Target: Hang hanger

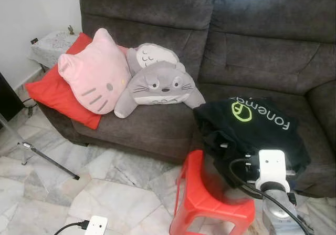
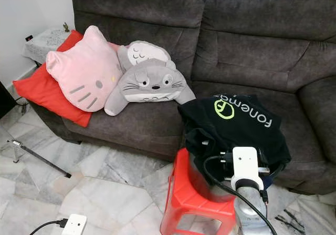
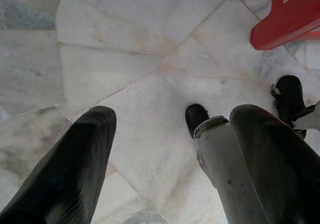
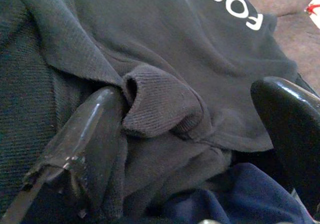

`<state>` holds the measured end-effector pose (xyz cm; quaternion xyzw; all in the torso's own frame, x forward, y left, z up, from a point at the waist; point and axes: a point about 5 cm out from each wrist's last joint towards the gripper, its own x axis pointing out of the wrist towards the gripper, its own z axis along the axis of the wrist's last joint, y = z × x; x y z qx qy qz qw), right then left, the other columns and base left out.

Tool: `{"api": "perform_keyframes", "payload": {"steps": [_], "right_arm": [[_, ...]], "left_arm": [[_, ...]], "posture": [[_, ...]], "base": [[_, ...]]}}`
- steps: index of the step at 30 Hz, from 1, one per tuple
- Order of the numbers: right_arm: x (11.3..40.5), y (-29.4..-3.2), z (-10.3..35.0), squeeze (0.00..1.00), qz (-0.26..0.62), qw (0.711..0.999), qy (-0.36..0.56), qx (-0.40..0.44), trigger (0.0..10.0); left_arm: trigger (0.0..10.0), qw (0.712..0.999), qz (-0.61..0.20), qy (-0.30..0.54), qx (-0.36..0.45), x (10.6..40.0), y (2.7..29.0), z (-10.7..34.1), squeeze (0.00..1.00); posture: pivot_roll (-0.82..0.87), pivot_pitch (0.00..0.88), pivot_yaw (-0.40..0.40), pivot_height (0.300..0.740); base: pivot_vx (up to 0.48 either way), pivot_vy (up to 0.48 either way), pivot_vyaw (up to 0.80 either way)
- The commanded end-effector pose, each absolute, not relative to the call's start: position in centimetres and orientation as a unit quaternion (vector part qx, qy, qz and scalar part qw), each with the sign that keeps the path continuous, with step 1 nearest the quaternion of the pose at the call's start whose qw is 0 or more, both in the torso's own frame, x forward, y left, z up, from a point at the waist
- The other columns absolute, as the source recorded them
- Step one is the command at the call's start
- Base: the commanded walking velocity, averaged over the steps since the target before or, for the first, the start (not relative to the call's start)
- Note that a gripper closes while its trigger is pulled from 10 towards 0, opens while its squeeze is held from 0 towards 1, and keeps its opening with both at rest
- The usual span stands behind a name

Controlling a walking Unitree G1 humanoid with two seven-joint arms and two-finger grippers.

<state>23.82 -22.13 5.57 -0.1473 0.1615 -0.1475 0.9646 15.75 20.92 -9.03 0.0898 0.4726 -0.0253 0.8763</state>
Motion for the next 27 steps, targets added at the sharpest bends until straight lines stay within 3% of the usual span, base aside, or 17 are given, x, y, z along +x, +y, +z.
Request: {"api": "perform_keyframes", "payload": {"steps": [1, 8, 18, 27], "right_arm": [[24.0, -22.6, 5.7, 0.00, -0.157, 0.962, 0.165, -0.151, 10.0], [24.4, -22.3, 6.0, 0.00, -0.151, 0.966, 0.153, -0.142, 10.0], [25.7, -21.4, 8.9, 0.00, -0.133, 0.984, 0.048, -0.110, 10.0], [25.5, -21.1, 8.0, 0.00, -0.121, 0.984, 0.067, -0.114, 10.0]], "left_arm": [[10.0, 0.873, -0.033, 0.478, 0.093, 15.6, 20.6, -9.2, 0.00], [10.0, 0.871, -0.036, 0.481, 0.092, 15.5, 20.5, -9.2, 0.00], [10.0, 0.870, -0.037, 0.483, 0.092, 15.4, 20.7, -9.3, 0.00], [10.0, 0.868, -0.036, 0.486, 0.091, 15.1, 20.8, -9.3, 0.00]], "posture": [[-0.16, 0.000, -0.017, 0.740], [-0.16, 0.000, -0.016, 0.740], [-0.16, 0.000, -0.015, 0.740], [-0.16, 0.000, -0.015, 0.740]], "base": [[0.000, 0.000, 0.00], [0.000, 0.000, 0.00], [0.000, 0.000, 0.00], [0.000, 0.000, 0.00]]}}
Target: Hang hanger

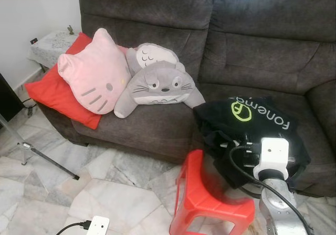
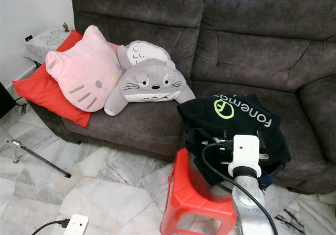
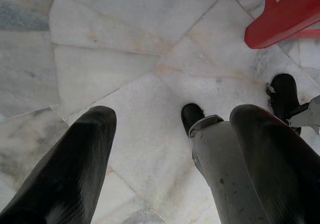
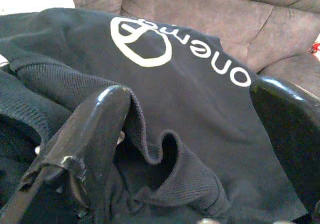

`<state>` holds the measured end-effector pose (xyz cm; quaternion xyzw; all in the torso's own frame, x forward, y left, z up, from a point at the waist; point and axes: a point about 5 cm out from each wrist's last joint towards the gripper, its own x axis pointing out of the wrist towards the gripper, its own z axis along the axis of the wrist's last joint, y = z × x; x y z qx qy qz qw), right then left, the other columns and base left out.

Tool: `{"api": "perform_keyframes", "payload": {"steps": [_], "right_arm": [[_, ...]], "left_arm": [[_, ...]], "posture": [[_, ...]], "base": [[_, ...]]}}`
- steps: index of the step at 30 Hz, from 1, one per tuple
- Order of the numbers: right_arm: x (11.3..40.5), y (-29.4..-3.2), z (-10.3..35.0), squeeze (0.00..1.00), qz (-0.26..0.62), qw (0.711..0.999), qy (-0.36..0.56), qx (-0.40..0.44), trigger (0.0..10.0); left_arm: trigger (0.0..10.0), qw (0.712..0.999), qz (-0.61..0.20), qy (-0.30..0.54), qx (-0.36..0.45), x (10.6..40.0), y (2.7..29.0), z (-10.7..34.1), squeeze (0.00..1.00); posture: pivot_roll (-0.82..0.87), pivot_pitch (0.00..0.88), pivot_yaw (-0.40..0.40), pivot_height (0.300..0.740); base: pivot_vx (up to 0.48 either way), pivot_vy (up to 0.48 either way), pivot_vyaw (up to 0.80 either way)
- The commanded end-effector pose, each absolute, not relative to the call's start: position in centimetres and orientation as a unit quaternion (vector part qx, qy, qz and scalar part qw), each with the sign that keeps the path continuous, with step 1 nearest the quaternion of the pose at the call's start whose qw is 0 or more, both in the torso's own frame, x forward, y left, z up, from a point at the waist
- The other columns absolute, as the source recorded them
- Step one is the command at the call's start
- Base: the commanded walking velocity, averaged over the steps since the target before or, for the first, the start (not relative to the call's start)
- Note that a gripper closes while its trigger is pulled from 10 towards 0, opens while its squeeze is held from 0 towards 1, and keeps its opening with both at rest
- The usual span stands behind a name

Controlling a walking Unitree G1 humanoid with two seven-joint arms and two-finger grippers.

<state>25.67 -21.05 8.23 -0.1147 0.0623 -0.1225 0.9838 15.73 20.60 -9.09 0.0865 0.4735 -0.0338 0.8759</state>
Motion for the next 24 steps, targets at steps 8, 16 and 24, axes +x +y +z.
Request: {"api": "perform_keyframes", "payload": {"steps": [8, 16, 24], "right_arm": [[24.8, -21.2, 6.8, 0.00, -0.122, 0.979, 0.110, -0.124, 10.0], [24.5, -20.4, 6.3, 0.00, -0.084, 0.980, 0.128, -0.124, 10.0], [24.7, -19.9, 7.7, 0.00, -0.062, 0.989, 0.077, -0.107, 10.0]], "left_arm": [[10.0, 0.867, -0.035, 0.489, 0.091, 15.0, 20.9, -9.4, 0.00], [10.0, 0.866, -0.033, 0.490, 0.092, 15.0, 21.0, -9.4, 0.00], [10.0, 0.866, -0.032, 0.490, 0.094, 15.0, 21.0, -9.4, 0.00]], "posture": [[-0.16, 0.000, -0.016, 0.740], [-0.16, 0.000, -0.016, 0.740], [-0.16, 0.000, -0.016, 0.740]], "base": [[0.000, 0.000, 0.00], [0.000, 0.000, 0.00], [0.000, 0.000, 0.00]]}}
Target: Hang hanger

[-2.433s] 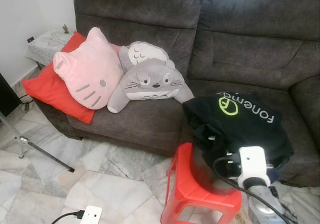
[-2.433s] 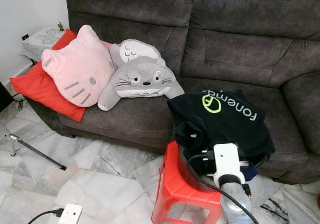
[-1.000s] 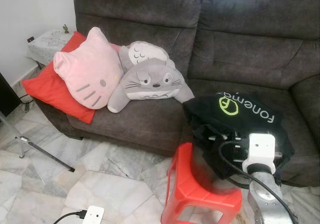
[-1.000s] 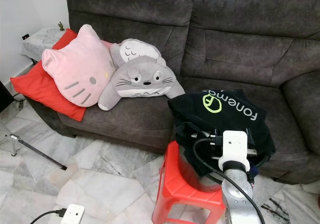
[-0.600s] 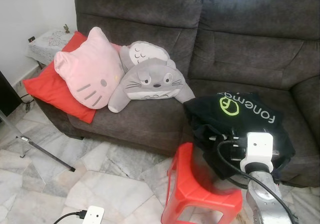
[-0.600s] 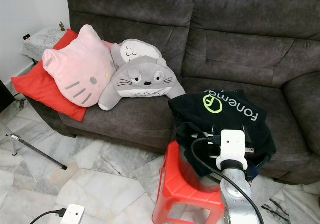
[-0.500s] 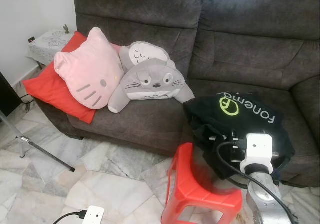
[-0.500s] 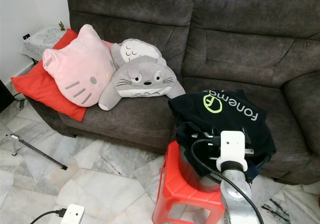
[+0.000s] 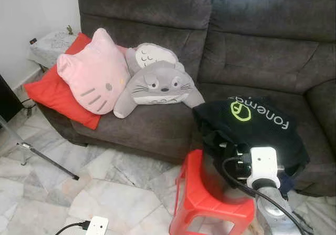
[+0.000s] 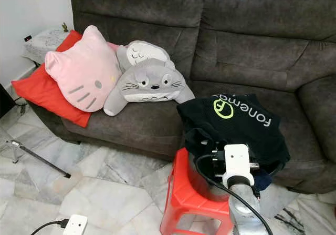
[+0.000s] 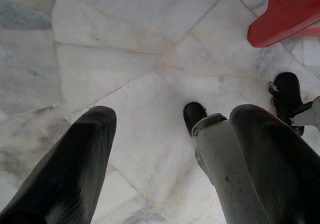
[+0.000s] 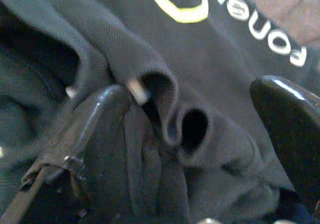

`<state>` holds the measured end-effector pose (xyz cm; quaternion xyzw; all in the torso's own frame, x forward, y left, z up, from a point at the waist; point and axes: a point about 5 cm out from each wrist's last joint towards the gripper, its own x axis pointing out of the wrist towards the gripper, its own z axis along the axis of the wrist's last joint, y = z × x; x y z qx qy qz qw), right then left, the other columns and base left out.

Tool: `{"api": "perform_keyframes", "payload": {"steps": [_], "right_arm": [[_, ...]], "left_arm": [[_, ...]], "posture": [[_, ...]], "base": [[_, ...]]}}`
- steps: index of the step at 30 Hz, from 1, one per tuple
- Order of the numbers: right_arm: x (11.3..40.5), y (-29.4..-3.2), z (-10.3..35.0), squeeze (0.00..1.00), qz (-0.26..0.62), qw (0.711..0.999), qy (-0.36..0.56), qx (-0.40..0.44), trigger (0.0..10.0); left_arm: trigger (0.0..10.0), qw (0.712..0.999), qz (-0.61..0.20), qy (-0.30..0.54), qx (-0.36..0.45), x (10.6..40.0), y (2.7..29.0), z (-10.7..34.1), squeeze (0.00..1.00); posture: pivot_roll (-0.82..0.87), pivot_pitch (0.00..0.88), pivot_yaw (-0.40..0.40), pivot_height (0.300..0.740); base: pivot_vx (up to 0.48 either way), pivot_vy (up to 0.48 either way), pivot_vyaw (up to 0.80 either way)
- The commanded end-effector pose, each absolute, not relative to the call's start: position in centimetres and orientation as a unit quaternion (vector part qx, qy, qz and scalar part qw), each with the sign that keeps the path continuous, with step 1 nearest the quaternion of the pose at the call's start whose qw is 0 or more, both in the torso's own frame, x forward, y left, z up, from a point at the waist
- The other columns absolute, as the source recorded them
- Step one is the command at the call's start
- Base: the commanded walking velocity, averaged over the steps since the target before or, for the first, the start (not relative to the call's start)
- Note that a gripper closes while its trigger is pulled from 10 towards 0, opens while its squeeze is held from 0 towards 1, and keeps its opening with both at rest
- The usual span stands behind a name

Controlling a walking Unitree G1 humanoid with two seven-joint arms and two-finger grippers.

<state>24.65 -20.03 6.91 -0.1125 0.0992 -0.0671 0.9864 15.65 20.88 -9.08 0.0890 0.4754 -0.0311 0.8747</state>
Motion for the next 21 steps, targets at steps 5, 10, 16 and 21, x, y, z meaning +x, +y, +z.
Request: {"api": "perform_keyframes", "payload": {"steps": [5, 10, 16, 21], "right_arm": [[24.2, -19.0, 8.0, 0.00, -0.024, 0.990, 0.077, -0.119, 10.0], [23.3, -19.7, 7.2, 0.00, -0.038, 0.982, 0.113, -0.145, 10.0], [22.8, -21.2, 7.0, 0.00, -0.079, 0.976, 0.129, -0.155, 10.0], [22.8, -21.4, 6.8, 0.00, -0.089, 0.971, 0.149, -0.163, 10.0]], "left_arm": [[10.0, 0.866, -0.033, 0.491, 0.092, 14.9, 21.0, -9.4, 0.00], [10.0, 0.866, -0.034, 0.491, 0.091, 14.9, 20.9, -9.4, 0.00], [10.0, 0.865, -0.033, 0.492, 0.092, 14.9, 20.9, -9.4, 0.00], [10.0, 0.865, -0.032, 0.492, 0.092, 14.9, 21.0, -9.4, 0.00]], "posture": [[-0.17, 0.000, -0.016, 0.740], [-0.17, 0.000, -0.017, 0.740], [-0.17, 0.000, -0.018, 0.740], [-0.17, 0.000, -0.019, 0.740]], "base": [[0.000, 0.000, 0.00], [0.000, 0.000, 0.00], [0.000, 0.000, 0.00], [0.000, 0.000, 0.00]]}}
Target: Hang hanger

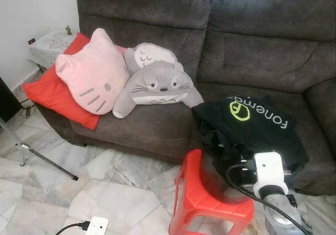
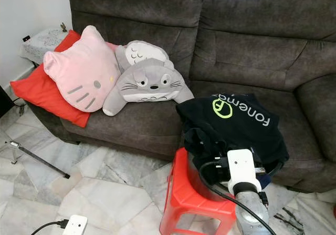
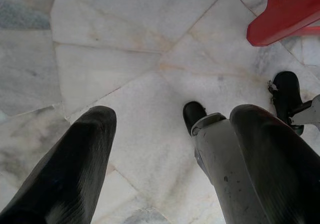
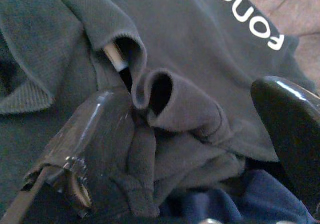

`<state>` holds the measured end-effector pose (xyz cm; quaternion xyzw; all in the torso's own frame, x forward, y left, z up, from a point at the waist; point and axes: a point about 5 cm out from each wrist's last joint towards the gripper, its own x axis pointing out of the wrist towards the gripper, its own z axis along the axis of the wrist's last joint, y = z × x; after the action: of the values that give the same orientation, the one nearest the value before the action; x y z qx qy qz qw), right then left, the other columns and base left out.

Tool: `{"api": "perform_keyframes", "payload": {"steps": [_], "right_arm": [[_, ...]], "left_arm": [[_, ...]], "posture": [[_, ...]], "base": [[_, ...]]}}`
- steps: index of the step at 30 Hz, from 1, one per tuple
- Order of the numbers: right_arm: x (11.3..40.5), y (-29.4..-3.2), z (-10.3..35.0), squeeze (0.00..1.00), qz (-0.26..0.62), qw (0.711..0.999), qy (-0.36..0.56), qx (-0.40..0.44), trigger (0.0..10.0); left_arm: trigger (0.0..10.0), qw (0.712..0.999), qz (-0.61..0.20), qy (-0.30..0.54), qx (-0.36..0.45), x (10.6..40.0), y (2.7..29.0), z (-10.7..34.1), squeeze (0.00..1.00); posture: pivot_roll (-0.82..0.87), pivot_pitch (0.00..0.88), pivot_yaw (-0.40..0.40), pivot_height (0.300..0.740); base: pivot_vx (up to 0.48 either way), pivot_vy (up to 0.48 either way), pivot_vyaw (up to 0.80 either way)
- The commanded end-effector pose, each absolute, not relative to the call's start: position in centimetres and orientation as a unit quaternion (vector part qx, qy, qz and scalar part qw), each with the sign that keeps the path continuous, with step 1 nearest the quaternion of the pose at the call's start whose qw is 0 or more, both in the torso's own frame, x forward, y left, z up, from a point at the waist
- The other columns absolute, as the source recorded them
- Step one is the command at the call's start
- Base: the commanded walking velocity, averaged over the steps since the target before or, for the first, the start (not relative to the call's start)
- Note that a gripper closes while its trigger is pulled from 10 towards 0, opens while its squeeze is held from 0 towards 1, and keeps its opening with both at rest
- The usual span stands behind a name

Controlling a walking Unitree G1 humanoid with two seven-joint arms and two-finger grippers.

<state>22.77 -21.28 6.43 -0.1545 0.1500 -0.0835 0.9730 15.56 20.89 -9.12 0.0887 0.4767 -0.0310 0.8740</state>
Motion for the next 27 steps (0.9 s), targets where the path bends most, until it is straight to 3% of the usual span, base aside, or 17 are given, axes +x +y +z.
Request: {"api": "perform_keyframes", "payload": {"steps": [1, 12, 13, 15, 16, 17, 18, 27], "right_arm": [[22.8, -21.4, 6.8, 0.00, -0.088, 0.971, 0.150, -0.162, 10.0], [23.9, -21.1, 6.7, 0.00, -0.089, 0.973, 0.146, -0.153, 9.9], [24.0, -21.1, 6.7, 0.00, -0.088, 0.974, 0.144, -0.152, 6.9], [24.2, -21.2, 6.6, 0.00, -0.091, 0.972, 0.149, -0.157, 2.1], [24.3, -21.2, 6.6, 0.00, -0.093, 0.971, 0.152, -0.158, 2.1], [24.3, -21.3, 6.5, 0.00, -0.094, 0.970, 0.156, -0.159, 0.5], [24.3, -21.3, 6.3, 0.00, -0.095, 0.969, 0.161, -0.161, 0.0], [23.9, -21.3, 5.0, 0.00, -0.090, 0.961, 0.202, -0.167, 0.0]], "left_arm": [[10.0, 0.865, -0.032, 0.492, 0.092, 14.9, 21.1, -9.4, 0.00], [10.0, 0.864, -0.032, 0.493, 0.093, 14.9, 21.1, -9.4, 0.00], [10.0, 0.864, -0.032, 0.493, 0.093, 14.9, 21.1, -9.4, 0.00], [10.0, 0.864, -0.032, 0.494, 0.093, 14.9, 21.1, -9.4, 0.00], [10.0, 0.864, -0.032, 0.494, 0.093, 14.9, 21.1, -9.4, 0.00], [10.0, 0.864, -0.032, 0.494, 0.093, 14.9, 21.1, -9.4, 0.00], [10.0, 0.864, -0.033, 0.494, 0.092, 14.8, 21.1, -9.4, 0.00], [10.0, 0.861, -0.035, 0.498, 0.093, 14.5, 21.2, -9.5, 0.00]], "posture": [[-0.17, 0.000, -0.019, 0.740], [-0.17, 0.000, -0.018, 0.740], [-0.17, 0.000, -0.018, 0.740], [-0.17, 0.000, -0.018, 0.740], [-0.17, 0.000, -0.018, 0.740], [-0.17, 0.000, -0.018, 0.740], [-0.17, 0.000, -0.018, 0.740], [-0.17, 0.000, -0.018, 0.740]], "base": [[0.000, 0.000, 0.00], [0.000, 0.000, 0.00], [0.000, 0.000, 0.00], [0.000, 0.000, 0.00], [0.000, 0.000, 0.00], [0.000, 0.000, 0.00], [0.000, 0.000, 0.00], [0.000, 0.000, 0.00]]}}
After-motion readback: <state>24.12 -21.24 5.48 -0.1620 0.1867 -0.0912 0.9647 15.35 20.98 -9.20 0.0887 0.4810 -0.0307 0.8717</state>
